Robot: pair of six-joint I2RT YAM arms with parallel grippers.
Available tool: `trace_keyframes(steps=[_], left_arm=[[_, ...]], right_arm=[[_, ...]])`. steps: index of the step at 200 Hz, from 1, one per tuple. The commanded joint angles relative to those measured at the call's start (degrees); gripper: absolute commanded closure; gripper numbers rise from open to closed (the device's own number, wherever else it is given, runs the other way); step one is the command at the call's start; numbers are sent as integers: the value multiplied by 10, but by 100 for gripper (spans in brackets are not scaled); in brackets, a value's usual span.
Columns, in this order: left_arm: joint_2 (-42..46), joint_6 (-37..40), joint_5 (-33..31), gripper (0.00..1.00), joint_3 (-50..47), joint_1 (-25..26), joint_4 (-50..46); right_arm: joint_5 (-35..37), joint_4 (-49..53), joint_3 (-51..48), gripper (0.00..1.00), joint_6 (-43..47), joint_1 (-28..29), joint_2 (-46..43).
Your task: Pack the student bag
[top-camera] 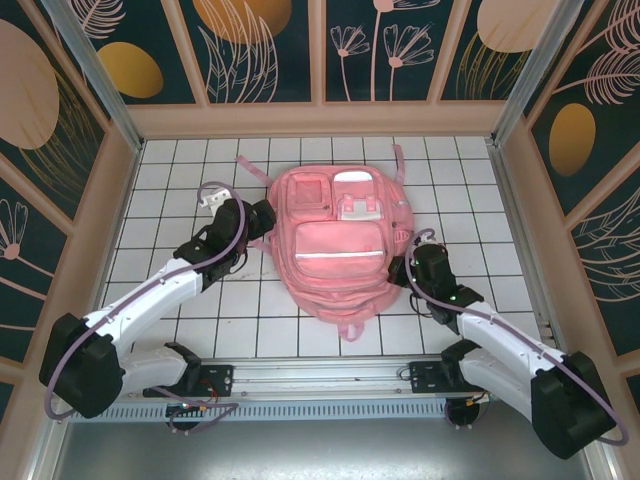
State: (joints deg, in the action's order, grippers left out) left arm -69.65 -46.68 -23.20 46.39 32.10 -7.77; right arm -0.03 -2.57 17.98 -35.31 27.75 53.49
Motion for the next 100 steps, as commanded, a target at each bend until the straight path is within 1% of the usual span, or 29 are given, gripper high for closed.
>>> trace_keyframes(steps=[1,24,41,70,81,87,100], left_arm=[[-11,18,-16,2,28,-10,-17],[-20,26,-15,1,40,-18,-21],[-24,33,-27,2,43,-23,-18],[-31,48,-38,1,36,-35,-2],[-34,52,-47,2,35,-40,0],[-35,54,-53,2,34,-43,0],[-37,59,-74,2,31,-50,-2]], right_arm=[[5,20,6,100,9,-3,48],[-10,-15,24,100,14,0,108],[-15,-37,39,100,15,4,140],[-25,-63,71,100,20,13,180],[-15,-57,83,100,23,19,185],[-7,-51,87,93,24,20,182],[15,-31,92,70,30,20,165]])
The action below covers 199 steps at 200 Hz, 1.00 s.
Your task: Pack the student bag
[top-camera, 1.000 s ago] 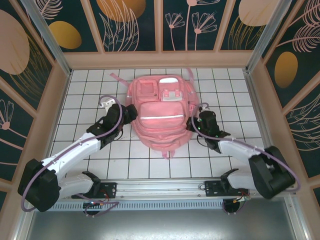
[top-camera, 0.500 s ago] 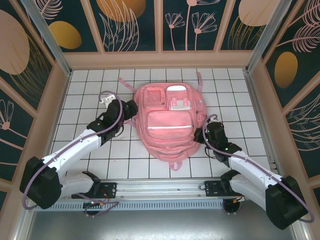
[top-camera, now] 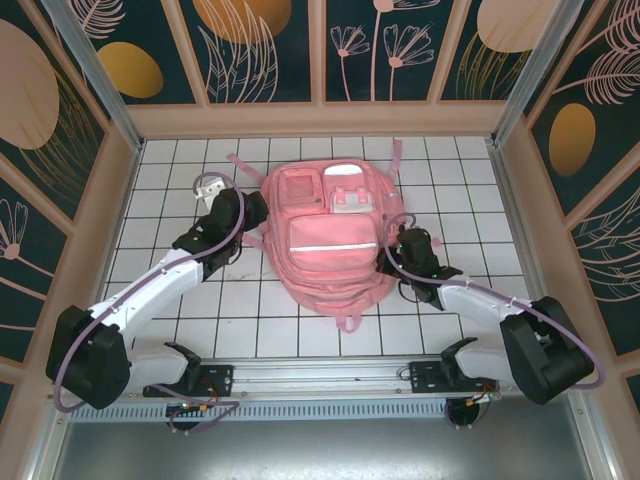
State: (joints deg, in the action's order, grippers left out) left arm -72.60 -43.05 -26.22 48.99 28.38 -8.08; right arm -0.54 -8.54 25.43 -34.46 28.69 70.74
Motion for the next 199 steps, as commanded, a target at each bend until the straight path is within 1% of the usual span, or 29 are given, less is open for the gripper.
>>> trace_keyframes(steps=[1,6,18,26,39,53,67,77,91,101,111,120,129,143,157,170,184,199], left_arm=[[-7,23,-46,1,5,-14,1],[-8,23,-53,2,4,-19,-2],[-5,26,-74,1,-1,-31,1],[2,36,-80,2,-12,-39,14],[15,60,-87,2,-34,-49,46],[30,73,-129,1,-58,-54,73],[50,96,-166,1,-92,-59,124],[61,112,-193,1,-119,-63,162],[67,156,-223,1,-148,-68,214],[64,191,-239,2,-161,-75,247],[52,218,-257,2,-170,-86,274],[41,227,-268,1,-173,-100,285],[31,241,-261,1,-180,-116,303],[15,266,-233,1,-202,-141,347],[-7,253,-212,2,-208,-167,359],[-30,245,-201,1,-215,-187,379],[-55,247,-192,2,-234,-201,444],[-72,246,-194,2,-268,-209,532]], right_arm=[[22,30,17,67,22,11,-10],[32,38,18,59,26,10,-21],[54,60,22,44,39,9,-53],[70,74,24,36,46,6,-73],[89,96,31,26,57,-6,-108],[103,116,43,18,67,-27,-137],[125,119,53,13,81,-50,-158],[153,115,60,9,88,-64,-166],[197,95,68,2,96,-80,-168],[216,68,69,1,96,-96,-166],[203,27,63,1,112,-113,-164],[194,-20,51,1,129,-127,-160],[198,-66,34,1,144,-141,-156],[215,-135,10,1,167,-163,-141],[211,-154,6,1,181,-196,-119],[222,-173,7,1,198,-224,-91],[243,-197,5,1,196,-250,-51],[276,-257,-9,1,221,-255,-5]])
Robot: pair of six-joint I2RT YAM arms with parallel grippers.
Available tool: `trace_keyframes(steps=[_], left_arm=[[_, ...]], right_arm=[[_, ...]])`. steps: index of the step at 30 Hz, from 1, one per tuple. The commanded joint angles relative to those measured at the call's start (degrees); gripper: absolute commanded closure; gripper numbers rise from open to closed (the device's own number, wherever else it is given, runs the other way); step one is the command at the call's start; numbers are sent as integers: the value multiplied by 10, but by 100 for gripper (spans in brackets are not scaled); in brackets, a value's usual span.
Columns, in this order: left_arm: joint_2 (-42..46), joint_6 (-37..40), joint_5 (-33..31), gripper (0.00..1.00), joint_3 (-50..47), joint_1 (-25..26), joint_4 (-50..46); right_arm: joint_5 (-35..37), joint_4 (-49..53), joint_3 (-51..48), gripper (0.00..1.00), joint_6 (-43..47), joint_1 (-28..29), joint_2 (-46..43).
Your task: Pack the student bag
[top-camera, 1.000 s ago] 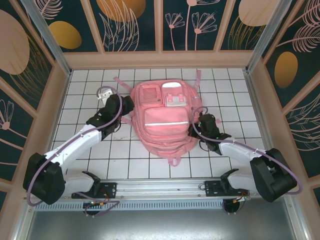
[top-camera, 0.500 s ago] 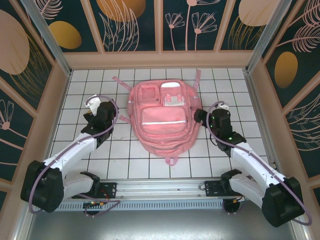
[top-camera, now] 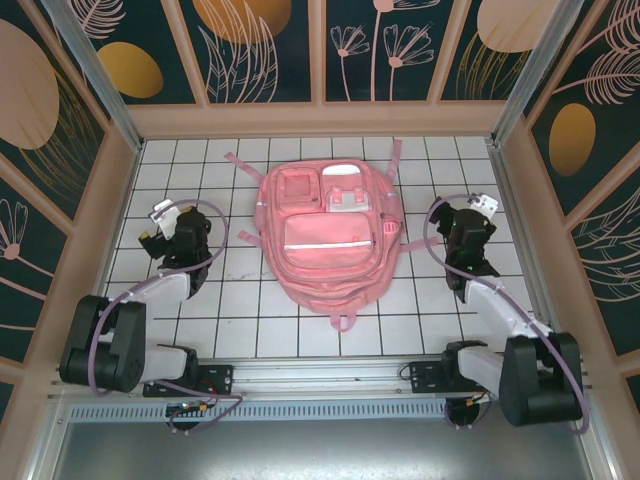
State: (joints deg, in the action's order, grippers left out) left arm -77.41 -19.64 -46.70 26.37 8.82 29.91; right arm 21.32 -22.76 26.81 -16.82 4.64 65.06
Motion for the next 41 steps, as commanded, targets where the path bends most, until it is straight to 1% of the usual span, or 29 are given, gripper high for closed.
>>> trace_keyframes(steps=[1,2,3,5,6,7,8,9,10,11,12,13,14,16,17,18,19,20,22,23,41], left_arm=[[-24,13,14,1,-45,-14,159],[-30,40,35,1,-59,-16,203],[-30,59,55,1,-60,-17,211],[-37,108,89,2,-76,-17,277],[-41,121,97,1,-91,-18,321],[-46,125,104,1,-103,-19,352],[-52,123,127,1,-110,-26,364],[-65,131,140,1,-122,-28,407],[-63,140,171,1,-126,-28,407],[-63,151,202,1,-134,-28,420],[-71,158,215,2,-143,-29,450],[-64,152,220,1,-144,-30,437],[-65,149,224,1,-148,-35,450],[-82,155,259,1,-157,-40,473],[-104,162,266,1,-159,-41,507],[-107,161,271,1,-154,-41,497],[-96,156,278,1,-147,-44,463],[-101,156,279,1,-147,-48,472],[-97,155,279,1,-147,-48,466],[-101,155,277,1,-147,-48,474],[-99,155,278,1,-148,-47,472]], right_arm=[[59,-120,-25,1,46,-15,54],[68,-160,-34,1,52,-16,78],[68,-198,-44,1,55,-21,97],[47,-253,-52,1,83,-30,135],[43,-281,-56,1,93,-33,154],[26,-306,-62,1,97,-38,166],[-4,-319,-64,1,99,-45,181],[-19,-345,-71,1,101,-46,199],[-27,-379,-81,1,114,-44,211],[-45,-375,-83,1,119,-40,206],[-70,-406,-97,1,133,-41,208],[-88,-418,-107,1,137,-41,204],[-94,-436,-116,1,140,-42,204],[-134,-463,-132,1,149,-46,210],[-146,-499,-142,1,152,-47,227],[-145,-545,-155,1,159,-46,241],[-144,-514,-154,1,153,-46,227],[-145,-525,-152,1,154,-47,233],[-152,-498,-142,1,147,-53,229],[-154,-510,-145,1,149,-54,232],[-150,-503,-143,1,147,-52,231]])
